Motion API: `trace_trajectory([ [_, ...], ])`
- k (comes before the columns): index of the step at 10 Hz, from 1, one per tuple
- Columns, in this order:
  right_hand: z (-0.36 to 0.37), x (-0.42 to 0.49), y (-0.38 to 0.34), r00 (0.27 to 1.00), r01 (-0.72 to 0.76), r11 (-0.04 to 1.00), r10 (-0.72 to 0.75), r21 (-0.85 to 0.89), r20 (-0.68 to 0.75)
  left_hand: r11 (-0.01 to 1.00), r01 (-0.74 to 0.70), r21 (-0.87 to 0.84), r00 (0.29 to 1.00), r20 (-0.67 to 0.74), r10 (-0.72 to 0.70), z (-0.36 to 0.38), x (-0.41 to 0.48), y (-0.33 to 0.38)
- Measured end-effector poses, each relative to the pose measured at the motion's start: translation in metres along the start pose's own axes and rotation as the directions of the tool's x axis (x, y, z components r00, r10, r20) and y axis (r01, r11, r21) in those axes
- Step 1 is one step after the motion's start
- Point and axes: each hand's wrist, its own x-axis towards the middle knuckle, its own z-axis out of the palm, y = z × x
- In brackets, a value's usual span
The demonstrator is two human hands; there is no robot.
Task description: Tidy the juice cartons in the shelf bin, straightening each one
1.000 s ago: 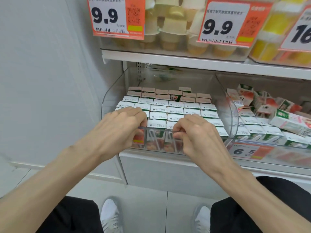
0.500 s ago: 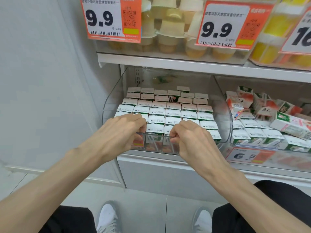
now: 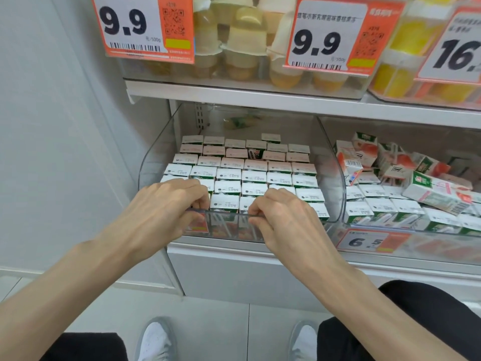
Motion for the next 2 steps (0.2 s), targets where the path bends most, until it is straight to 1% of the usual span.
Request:
trace_trajectory([
  [1,-0.0022,-0.0042,-0.0012,0.998,-0.034,0.999,0.035,-0.008,0.049,0.999,0.024,0.043,1.000,0.016,-0.024,0.0035,-0.0012,0.0056],
  [2,-0.0111,-0.0117,0.0009,0.999,-0.033,0.998,0.031,0.046,0.044,0.992,-0.046,0.113,0.999,-0.009,0.048,0.0098,-0.0054,0.0093],
])
